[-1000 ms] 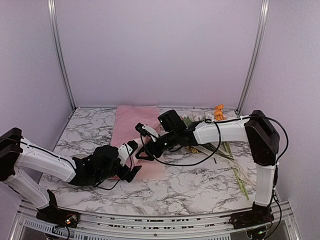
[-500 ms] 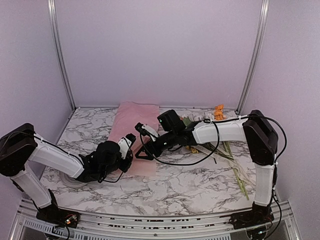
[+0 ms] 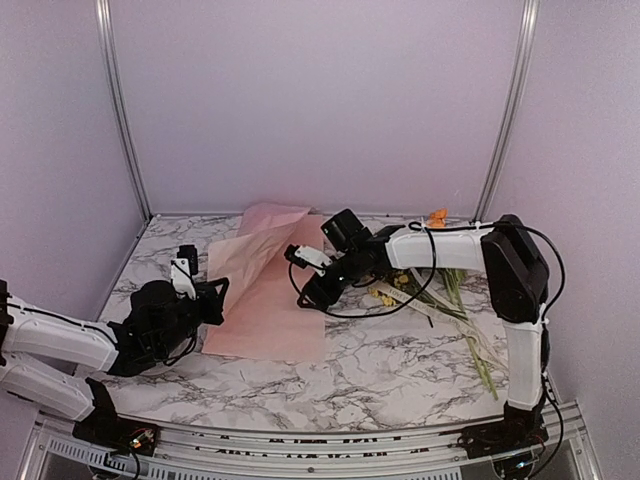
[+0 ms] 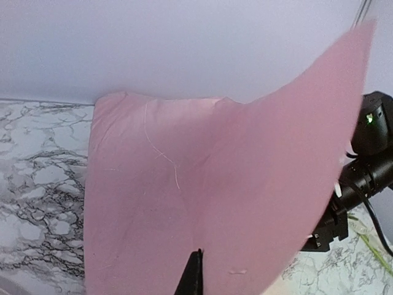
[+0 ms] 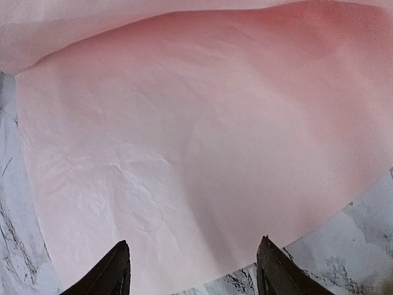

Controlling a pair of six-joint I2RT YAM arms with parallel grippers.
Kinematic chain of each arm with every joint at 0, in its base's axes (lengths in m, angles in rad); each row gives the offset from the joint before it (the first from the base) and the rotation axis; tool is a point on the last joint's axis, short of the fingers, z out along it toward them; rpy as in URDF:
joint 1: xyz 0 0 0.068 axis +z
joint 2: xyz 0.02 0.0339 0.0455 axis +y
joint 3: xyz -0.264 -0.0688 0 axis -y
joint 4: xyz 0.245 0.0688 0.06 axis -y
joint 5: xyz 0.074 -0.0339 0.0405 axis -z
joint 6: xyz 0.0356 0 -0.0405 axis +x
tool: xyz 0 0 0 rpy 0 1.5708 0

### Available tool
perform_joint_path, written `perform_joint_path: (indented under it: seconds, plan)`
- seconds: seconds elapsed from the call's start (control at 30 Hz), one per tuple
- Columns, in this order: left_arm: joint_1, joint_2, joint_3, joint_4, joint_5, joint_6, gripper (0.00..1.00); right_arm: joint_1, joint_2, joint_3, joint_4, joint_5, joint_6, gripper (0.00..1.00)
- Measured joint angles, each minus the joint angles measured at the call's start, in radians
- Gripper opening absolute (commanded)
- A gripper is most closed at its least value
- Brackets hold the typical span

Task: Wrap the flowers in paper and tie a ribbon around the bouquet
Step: Unfold the folded wrapping paper at the center of the board.

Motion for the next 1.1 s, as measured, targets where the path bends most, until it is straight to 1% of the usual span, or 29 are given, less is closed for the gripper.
perform_joint_path:
  seconds: [0.13,0.2,0.27,0.37,0.53,0.6,0.67,0.87,0.9,0.93,1.03,1.1]
  plan:
    - [0.006,-0.069,-0.127,0.048,-0.046,-0.182,0.0,0.003,0.038,0.018,-0.051,0.04,-0.066,0.67]
    - [0.007,-0.134,-0.175,0.051,-0.074,-0.262,0.0,0.003,0.072,0.025,-0.088,0.059,-0.091,0.66]
    - [0.012,-0.198,-0.201,0.051,-0.1,-0.319,0.0,0.003,0.092,0.014,-0.108,0.073,-0.114,0.66]
    - [0.026,-0.3,-0.23,0.045,-0.134,-0.399,0.0,0.007,0.08,-0.008,-0.101,0.084,-0.125,0.66]
    - [0.035,-0.434,-0.243,-0.023,-0.179,-0.522,0.0,0.027,0.064,-0.024,-0.112,0.113,-0.15,0.66]
    - [0.035,-0.483,-0.254,-0.065,-0.195,-0.576,0.0,0.034,0.062,-0.008,-0.151,0.119,-0.157,0.66]
    - [0.035,-0.527,-0.259,-0.14,-0.212,-0.642,0.0,0.039,0.061,0.023,-0.189,0.124,-0.161,0.67]
    - [0.035,-0.578,-0.261,-0.356,-0.243,-0.837,0.0,0.049,0.034,0.076,-0.17,0.128,-0.173,0.68]
    - [0.035,-0.594,-0.261,-0.415,-0.256,-0.873,0.0,0.053,0.045,0.098,-0.174,0.129,-0.175,0.68]
    - [0.035,-0.607,-0.26,-0.431,-0.259,-0.883,0.0,0.058,0.064,0.13,-0.175,0.127,-0.177,0.69]
    - [0.035,-0.656,-0.233,-0.58,-0.3,-0.929,0.0,0.077,0.161,0.253,-0.177,0.126,-0.187,0.68]
    - [0.035,-0.682,-0.217,-0.644,-0.322,-0.937,0.0,0.087,0.215,0.301,-0.189,0.129,-0.198,0.68]
